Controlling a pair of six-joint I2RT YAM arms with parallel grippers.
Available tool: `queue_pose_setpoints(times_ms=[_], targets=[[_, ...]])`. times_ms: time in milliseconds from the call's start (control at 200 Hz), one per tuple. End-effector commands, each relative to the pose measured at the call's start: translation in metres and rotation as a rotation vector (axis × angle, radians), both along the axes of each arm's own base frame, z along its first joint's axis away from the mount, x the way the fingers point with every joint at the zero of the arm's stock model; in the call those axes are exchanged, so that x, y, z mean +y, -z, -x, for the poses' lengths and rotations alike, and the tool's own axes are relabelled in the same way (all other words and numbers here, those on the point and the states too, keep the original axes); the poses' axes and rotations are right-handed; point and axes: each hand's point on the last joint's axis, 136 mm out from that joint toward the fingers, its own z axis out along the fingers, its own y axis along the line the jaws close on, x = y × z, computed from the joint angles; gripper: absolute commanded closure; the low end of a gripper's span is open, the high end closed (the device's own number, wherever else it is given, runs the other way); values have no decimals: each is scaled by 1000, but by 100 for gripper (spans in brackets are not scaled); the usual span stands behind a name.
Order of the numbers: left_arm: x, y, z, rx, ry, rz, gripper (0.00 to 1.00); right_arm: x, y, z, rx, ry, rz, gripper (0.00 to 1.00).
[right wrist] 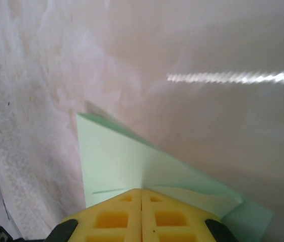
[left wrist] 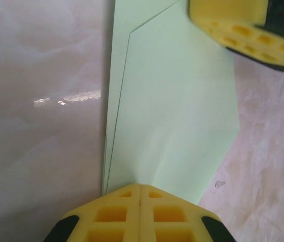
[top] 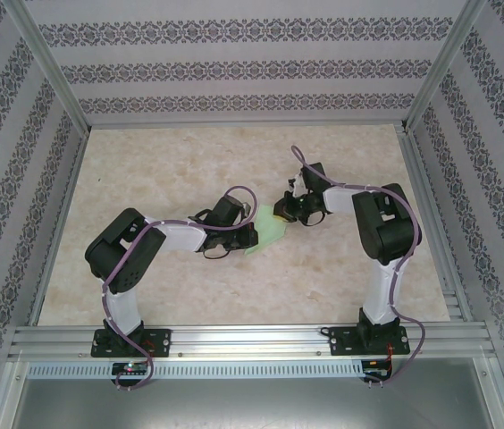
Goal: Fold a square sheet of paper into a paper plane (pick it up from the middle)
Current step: Fourth fold the wing at the center of the table.
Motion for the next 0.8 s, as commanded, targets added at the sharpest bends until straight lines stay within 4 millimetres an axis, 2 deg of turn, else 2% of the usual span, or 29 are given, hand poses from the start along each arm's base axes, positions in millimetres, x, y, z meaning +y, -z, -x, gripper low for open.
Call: queue_pose_setpoints(times_ms=[0, 355, 500, 654, 794], targets=[[36, 56, 46, 196, -8, -176, 100, -51, 21, -41, -63, 175, 174, 93], [34, 55, 46, 195, 1, -173, 100, -52, -4, -55, -121, 169, 127, 93], [32, 54, 45, 191, 7, -170, 100, -44, -31, -55, -184, 149, 63, 92], [31, 52, 43, 185, 8, -168, 100, -36, -61, -38, -238, 133, 16, 91], [30, 51, 41, 178, 9, -164, 100, -18, -62, -13, -211, 80, -6, 90]])
